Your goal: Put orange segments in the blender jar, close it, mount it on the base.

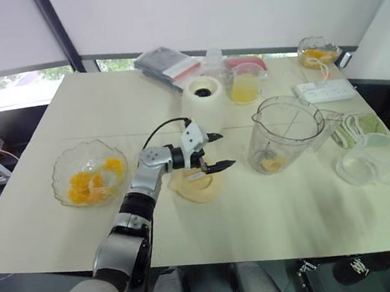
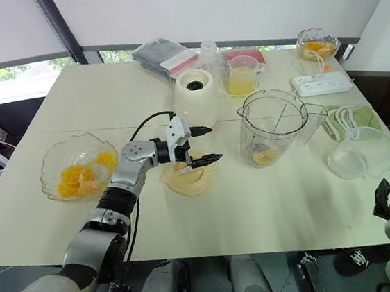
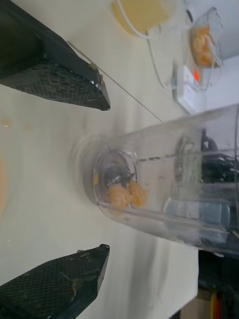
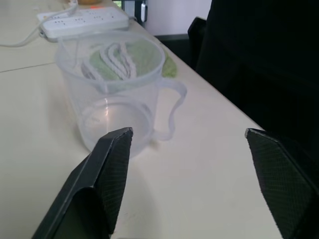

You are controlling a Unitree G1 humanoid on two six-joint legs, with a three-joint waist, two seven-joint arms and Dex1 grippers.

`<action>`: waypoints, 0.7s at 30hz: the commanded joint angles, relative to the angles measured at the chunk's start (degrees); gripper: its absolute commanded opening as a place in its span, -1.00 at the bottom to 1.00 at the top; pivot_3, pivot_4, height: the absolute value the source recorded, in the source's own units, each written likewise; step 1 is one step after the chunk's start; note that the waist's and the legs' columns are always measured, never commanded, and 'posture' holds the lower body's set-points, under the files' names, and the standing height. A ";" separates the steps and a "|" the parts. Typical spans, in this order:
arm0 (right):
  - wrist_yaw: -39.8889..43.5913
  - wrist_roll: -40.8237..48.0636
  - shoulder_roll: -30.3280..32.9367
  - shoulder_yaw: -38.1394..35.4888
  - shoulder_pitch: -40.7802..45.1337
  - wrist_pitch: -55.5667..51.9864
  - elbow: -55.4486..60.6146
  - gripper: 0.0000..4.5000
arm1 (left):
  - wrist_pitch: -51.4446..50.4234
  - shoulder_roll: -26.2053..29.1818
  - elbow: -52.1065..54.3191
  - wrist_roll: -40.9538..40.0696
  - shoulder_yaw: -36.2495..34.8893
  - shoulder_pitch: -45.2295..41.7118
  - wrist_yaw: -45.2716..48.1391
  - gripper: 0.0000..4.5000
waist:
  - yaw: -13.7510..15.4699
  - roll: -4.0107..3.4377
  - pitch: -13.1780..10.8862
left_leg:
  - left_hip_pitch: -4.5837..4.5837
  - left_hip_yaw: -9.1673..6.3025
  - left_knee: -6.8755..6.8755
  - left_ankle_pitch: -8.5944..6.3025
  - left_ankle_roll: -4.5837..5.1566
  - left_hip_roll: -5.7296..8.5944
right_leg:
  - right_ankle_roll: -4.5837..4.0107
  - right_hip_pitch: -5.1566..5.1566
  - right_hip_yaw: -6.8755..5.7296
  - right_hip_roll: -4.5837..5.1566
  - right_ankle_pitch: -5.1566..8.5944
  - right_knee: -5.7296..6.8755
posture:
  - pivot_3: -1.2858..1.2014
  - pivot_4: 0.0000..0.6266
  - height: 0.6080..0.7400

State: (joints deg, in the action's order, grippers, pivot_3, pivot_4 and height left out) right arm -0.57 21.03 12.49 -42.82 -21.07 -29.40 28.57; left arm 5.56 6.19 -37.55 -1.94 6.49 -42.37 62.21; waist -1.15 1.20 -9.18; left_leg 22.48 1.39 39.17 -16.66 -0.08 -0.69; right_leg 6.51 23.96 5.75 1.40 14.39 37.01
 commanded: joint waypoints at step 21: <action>-1.01 0.06 5.46 -1.03 14.31 5.06 -21.03 0.36 | -8.95 3.20 18.50 -2.75 3.18 9.70 -6.01 1.00 | -0.11 -0.07 0.01 | -0.09 0.06 0.00 0.00 0.00 -0.03 | -0.10 -0.11 0.08 0.04 0.06 -0.04 | 0.03 -0.52 1.00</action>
State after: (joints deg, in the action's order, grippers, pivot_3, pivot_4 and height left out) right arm -1.48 20.90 16.60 -42.53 -7.60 -25.86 7.77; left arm -3.29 9.26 -21.67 -3.70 9.50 -32.62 56.58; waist -1.25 1.13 -9.17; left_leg 22.39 1.45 39.17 -16.66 -0.08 -0.72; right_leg 6.41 23.85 5.83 1.43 14.45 36.96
